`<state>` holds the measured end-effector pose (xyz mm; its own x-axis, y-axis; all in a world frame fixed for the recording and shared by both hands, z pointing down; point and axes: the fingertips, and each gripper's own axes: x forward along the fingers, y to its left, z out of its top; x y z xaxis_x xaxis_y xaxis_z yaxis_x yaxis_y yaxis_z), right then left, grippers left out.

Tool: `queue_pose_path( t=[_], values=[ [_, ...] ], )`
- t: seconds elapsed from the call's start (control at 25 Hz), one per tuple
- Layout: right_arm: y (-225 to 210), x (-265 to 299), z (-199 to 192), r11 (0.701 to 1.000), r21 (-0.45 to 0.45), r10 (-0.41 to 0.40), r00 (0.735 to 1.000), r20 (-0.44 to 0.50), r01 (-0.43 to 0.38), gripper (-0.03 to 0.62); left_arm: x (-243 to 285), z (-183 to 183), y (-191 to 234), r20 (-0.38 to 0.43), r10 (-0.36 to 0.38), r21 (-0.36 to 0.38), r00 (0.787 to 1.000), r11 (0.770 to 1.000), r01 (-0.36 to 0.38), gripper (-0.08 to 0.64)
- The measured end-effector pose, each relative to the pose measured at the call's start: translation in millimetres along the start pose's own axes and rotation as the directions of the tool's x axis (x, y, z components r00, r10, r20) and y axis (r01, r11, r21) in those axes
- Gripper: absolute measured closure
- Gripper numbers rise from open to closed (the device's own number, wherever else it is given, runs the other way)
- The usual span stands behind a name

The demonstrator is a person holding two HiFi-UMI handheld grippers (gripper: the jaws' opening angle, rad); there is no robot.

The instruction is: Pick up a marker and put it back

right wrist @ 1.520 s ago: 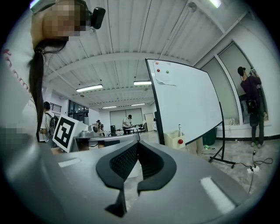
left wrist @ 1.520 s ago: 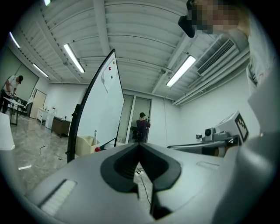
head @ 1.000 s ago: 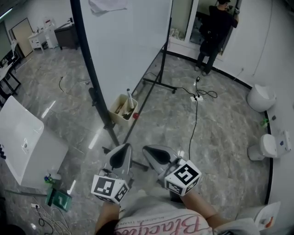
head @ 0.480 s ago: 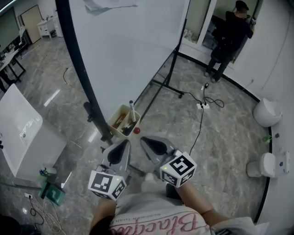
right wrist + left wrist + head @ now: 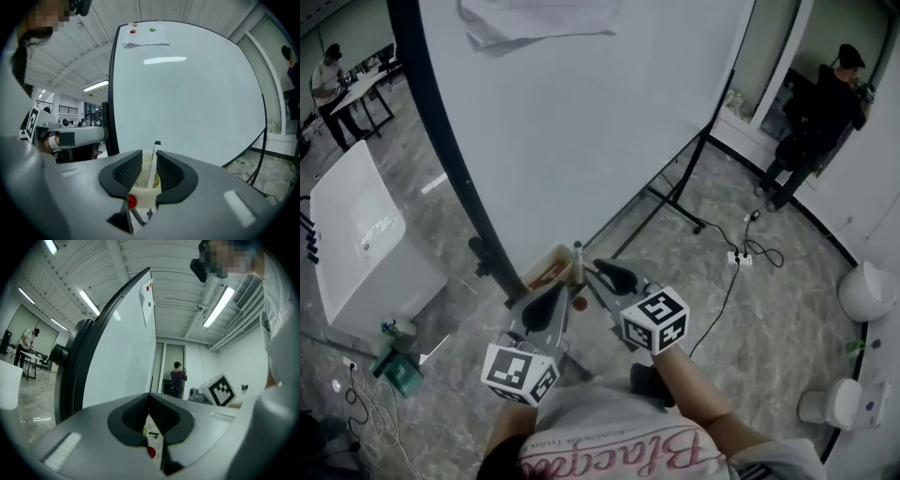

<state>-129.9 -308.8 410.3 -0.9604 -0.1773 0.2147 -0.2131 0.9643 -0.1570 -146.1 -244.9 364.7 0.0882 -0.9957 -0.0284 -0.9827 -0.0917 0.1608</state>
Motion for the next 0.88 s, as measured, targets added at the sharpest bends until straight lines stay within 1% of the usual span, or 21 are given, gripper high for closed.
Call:
queue_pose_path(
  t=[0.12, 0.2, 0.44, 0.48, 0.6, 0.72, 0.88],
  values=[
    [1, 22, -5, 1.0, 0.005, 0.03, 0.999, -0.028, -0.03, 0.493, -3, 1, 6, 0.003, 0.011, 0.014, 1.0, 1.0, -0.011, 0.56],
    [0, 35, -9, 0.999, 0.012, 0.035, 0.998, -0.045, -0.034, 0.483, -4, 3, 11, 0.006, 0.013, 0.021, 1.0, 1.0, -0.013, 0.56],
    [-3, 54, -10, 0.999, 0.022, 0.033, 0.998, -0.047, -0.032, 0.492, 5, 4, 21, 0.0, 0.001, 0.01, 1.0, 1.0, -0.001, 0.56],
    [-2, 54, -9, 0.999, 0.025, 0.036, 0.998, -0.044, -0.035, 0.508, 6, 3, 22, -0.002, -0.003, 0.01, 1.0, 1.0, 0.003, 0.56],
    [-1, 53, -8, 0.998, 0.046, 0.041, 0.999, -0.029, -0.04, 0.512, 8, 2, 23, -0.011, -0.019, 0.014, 1.0, 1.0, 0.019, 0.56],
    [0, 47, -1, 0.999, 0.044, 0.03, 1.0, -0.005, -0.03, 0.522, 10, 1, 22, -0.016, -0.037, 0.012, 0.999, 0.999, 0.037, 0.56],
    [1, 32, 19, 0.999, 0.038, -0.003, 0.998, 0.063, 0.0, 0.523, 10, 2, 21, -0.015, -0.054, 0.009, 0.998, 0.998, 0.054, 0.56]
  ],
)
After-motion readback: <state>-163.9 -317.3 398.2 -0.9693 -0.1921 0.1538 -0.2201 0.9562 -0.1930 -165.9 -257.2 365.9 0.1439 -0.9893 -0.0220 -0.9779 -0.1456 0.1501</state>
